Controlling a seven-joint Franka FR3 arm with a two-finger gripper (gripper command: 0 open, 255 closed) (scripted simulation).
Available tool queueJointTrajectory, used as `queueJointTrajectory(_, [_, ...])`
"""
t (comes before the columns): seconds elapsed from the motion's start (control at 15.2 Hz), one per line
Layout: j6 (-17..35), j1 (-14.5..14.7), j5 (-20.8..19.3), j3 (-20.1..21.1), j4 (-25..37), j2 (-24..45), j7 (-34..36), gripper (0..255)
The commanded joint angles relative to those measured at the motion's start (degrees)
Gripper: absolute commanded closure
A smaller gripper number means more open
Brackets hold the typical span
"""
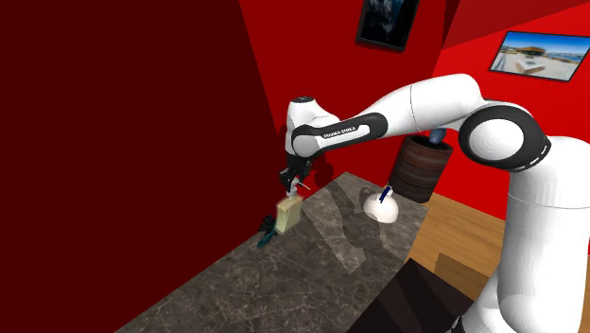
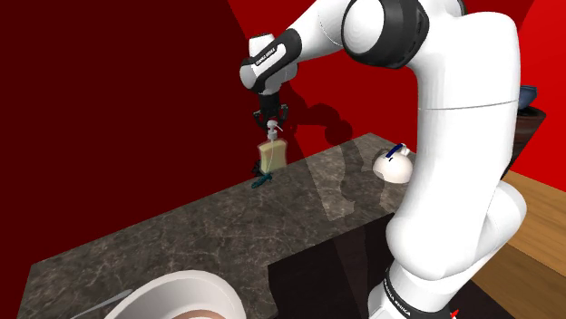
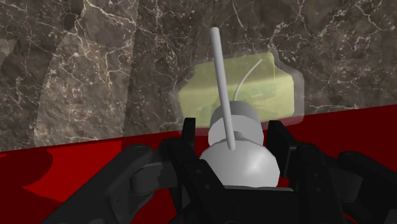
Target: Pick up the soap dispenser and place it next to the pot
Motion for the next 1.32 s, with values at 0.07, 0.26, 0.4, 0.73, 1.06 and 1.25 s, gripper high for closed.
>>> queueJointTrajectory(0.07, [-2.03,-0.10,0.29,0.06,1.39,-0.69,-0.51,255])
queueJointTrajectory(0.26, [-4.03,-0.10,0.55,0.14,2.67,-1.44,-0.87,255])
queueJointTrajectory(0.4, [-5.38,-0.10,0.71,0.19,3.58,-1.89,-1.10,255])
queueJointTrajectory(0.73, [-8.82,-0.08,1.06,0.29,6.15,-2.81,-1.66,255])
queueJointTrajectory(1.06, [-12.37,-0.03,1.34,0.38,9.11,-3.44,-2.20,255])
queueJointTrajectory(1.25, [-14.56,0.02,1.47,0.42,11.09,-3.66,-2.51,255])
